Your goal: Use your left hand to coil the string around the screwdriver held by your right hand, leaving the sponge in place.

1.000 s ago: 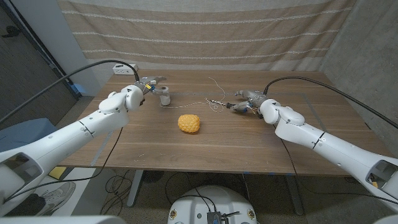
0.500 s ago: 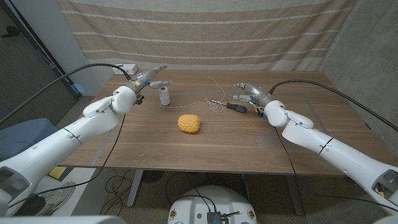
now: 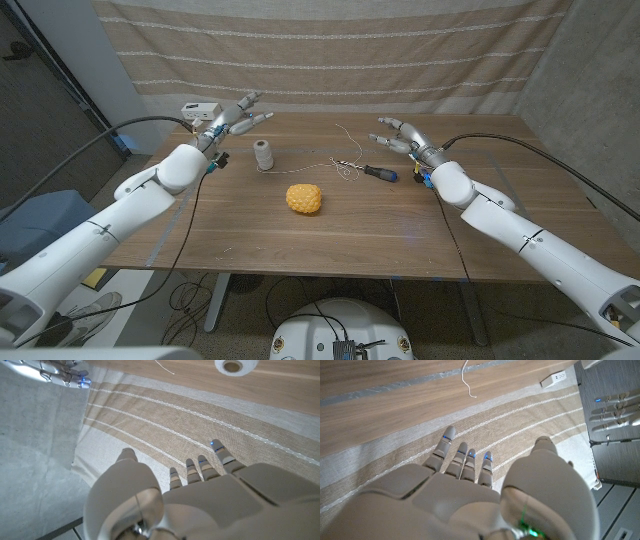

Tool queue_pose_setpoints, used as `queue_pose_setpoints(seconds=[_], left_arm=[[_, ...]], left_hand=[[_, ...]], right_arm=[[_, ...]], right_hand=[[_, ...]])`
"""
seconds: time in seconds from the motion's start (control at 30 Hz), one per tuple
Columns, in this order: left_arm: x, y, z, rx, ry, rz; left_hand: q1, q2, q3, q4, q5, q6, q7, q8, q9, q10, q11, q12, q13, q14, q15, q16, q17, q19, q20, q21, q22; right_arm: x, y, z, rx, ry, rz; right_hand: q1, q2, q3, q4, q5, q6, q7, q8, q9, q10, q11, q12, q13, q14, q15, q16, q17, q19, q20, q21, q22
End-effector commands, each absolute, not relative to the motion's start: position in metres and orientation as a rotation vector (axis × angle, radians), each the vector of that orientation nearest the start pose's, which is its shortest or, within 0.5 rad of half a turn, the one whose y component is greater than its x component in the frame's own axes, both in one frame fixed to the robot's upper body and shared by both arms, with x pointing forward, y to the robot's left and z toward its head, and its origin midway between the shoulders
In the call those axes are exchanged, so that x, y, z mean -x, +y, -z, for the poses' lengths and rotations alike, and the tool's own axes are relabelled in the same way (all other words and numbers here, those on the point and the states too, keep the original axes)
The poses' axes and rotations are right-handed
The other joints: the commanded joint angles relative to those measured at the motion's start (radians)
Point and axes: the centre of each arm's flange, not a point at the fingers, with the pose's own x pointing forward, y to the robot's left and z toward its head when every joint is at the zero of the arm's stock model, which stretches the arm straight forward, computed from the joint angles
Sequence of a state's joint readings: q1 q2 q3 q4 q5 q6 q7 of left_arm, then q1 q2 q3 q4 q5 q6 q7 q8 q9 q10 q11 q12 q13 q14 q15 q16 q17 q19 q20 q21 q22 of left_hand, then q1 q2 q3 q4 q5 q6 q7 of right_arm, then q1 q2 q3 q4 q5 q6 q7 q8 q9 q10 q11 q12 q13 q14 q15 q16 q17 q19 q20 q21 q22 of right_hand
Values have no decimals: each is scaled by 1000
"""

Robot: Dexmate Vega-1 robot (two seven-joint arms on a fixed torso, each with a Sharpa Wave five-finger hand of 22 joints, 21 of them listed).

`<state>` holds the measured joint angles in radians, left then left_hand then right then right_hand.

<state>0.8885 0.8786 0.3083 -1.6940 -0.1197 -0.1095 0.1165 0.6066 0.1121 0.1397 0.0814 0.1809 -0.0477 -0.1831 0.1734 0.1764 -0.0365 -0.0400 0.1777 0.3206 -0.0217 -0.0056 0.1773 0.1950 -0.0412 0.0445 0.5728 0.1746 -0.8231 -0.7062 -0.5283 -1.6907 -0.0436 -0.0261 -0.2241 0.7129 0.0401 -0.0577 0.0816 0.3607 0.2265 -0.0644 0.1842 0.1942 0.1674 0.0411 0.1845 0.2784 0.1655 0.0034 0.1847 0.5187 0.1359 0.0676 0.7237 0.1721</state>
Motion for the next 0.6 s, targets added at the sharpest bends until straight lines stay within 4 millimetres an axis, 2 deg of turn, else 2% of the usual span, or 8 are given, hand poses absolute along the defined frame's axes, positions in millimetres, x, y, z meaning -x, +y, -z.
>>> queue_pose_setpoints(seconds=[0.03, 0.23, 0.43, 0.53, 0.6], left_arm=[[-565, 349, -65, -533, -819, 120], [-563, 360, -58, -480, -808, 180], [-562, 371, -47, -440, -800, 202], [-569, 378, -36, -391, -758, 187], [-576, 384, -26, -345, -741, 196]], left_hand=[[-14, 0, 0, 5, 2, -9, 0, 1, 1, -14, 0, 3, -6, -12, -6, -3, -3, -2, -14, -8, 2], [-18, 5, 1, 5, 3, -5, 15, 5, 0, -11, 3, 7, -16, -13, -8, 0, -7, 2, -27, -11, 2], [-25, 16, 4, 8, 5, -3, 34, 6, -1, -8, 7, 10, -26, -15, -10, 2, -9, 4, -32, -15, 2], [-30, 27, 7, 12, 6, -8, 35, 4, -1, -6, 4, 11, -33, -15, -10, 4, -10, 11, -35, -15, 2], [-40, 50, 17, 18, 9, -45, 41, -5, -2, -29, 7, 6, -49, -30, -6, 3, -12, 5, -37, -25, 3]], right_arm=[[-587, -242, -28, 507, -793, -67], [-580, -252, -28, 376, -822, -34], [-569, -264, -15, 209, -836, 55], [-558, -261, -9, 170, -848, 80], [-552, -257, -9, 152, -861, 72]], right_hand=[[-9, 1, -2, 4, -6, -1, 1, -1, 0, -5, 6, -1, -3, -7, 2, -1, -7, 1, -10, -6, -1], [-9, 1, -3, 3, -9, 2, 2, 2, 0, 5, 7, 5, -8, 3, 7, 4, -18, 7, -12, -10, -1], [-8, 3, -2, 0, -14, 24, 9, 13, 0, 18, 12, 11, -15, 4, 12, 5, -33, 7, -10, -19, -2], [-5, 7, 1, -3, -17, 36, 15, 16, -1, 26, 20, 15, -19, 5, 16, 6, -43, 8, -11, -24, -2], [4, 11, 6, -8, -20, 38, 16, 16, -1, 34, 19, 17, -23, 13, 10, 9, -52, 19, -13, -26, -2]])
